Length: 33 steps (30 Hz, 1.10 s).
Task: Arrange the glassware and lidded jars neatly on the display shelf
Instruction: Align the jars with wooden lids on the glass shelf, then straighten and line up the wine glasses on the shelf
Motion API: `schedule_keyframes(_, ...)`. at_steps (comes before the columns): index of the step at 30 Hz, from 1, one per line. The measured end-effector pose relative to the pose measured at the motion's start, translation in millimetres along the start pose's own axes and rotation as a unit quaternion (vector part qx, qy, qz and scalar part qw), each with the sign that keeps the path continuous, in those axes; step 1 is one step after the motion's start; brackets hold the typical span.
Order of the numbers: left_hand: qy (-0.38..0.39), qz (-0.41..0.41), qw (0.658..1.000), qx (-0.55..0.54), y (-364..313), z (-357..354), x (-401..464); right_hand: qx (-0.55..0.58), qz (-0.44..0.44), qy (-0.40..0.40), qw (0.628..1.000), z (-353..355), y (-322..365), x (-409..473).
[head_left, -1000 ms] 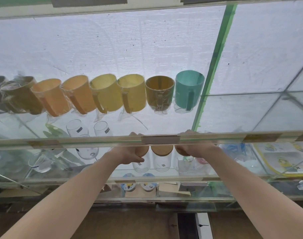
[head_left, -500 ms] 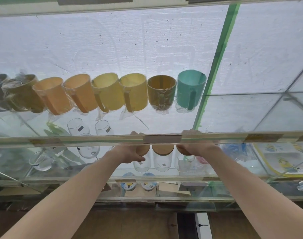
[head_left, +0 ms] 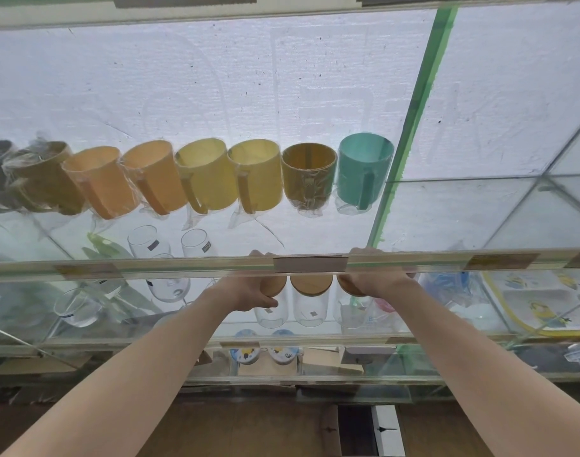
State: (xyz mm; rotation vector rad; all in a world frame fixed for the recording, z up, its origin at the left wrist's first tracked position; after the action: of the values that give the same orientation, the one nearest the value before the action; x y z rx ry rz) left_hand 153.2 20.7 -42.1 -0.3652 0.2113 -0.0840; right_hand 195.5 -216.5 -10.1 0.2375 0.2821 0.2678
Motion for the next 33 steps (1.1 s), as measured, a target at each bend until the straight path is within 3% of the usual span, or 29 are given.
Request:
schedule_keyframes(3, 0.001, 0.008, 1.0, -0.005, 4.6, -3.2, -0.4, -0.101, 0.061, -0.046, 0.992, 0.4, 9.0, -4.6)
schedule_keyframes(5, 0.015, 0.018, 1.0, 0.004, 6.0, -5.2, -2.0, -0.12, 0.054, -0.08, 0.988, 4.9, 6.7, -8.7)
schedule_keyframes(8, -0.008, 0.006, 1.0, 0.017, 1.2, 1.1, -5.5, -0.057, 0.061, -0.085, 0.993, -1.1, 7.0, -5.4)
schedule_keyframes(11, -0.06, -0.015, 0.998, 0.004, -9.1, 15.5, -17.9, 0.084, 0.085, -0.114, 0.986, 0.5, 20.8, -7.0)
schedule_keyframes(13, -0.092, -0.028, 0.995, 0.039, -16.7, 24.1, -28.8, 0.095, 0.119, -0.142, 0.978, 1.8, 39.8, -12.8)
schedule_keyframes(19, -0.159, -0.012, 0.977, 0.143, -7.3, 36.6, -74.9, 0.075, 0.234, -0.129, 0.961, -12.7, 110.9, -29.6)
schedule_keyframes(22, -0.179, 0.007, 0.969, 0.17, 9.9, 43.1, -96.2, 0.078, 0.233, -0.132, 0.96, -18.4, 134.1, -34.7)
schedule_keyframes(26, -0.184, 0.028, 0.965, 0.185, 44.8, 57.6, -114.4, 0.058, 0.234, -0.057, 0.969, -37.4, 170.0, -25.8)
schedule_keyframes(30, -0.185, 0.06, 0.962, 0.19, 90.0, 72.4, -124.1, -0.001, 0.28, -0.102, 0.955, -38.0, 211.8, -21.3)
schedule_keyframes(33, -0.165, 0.06, 0.967, 0.184, 122.6, 82.8, -122.9, -0.029, 0.263, -0.105, 0.959, -43.9, 235.6, -8.5)
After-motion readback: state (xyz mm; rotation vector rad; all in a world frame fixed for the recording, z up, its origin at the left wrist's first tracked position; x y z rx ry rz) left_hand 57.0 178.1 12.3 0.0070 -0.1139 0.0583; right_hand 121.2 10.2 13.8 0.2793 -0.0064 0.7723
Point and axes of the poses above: each hand's wrist, its own x-axis towards the middle knuckle, its own z-axis out of the back of the hand, y = z × x, the point moved 9 cm from there along x, towards the middle knuckle, and after that the axes turned 6 degrees about x, right-handed, at the moved point
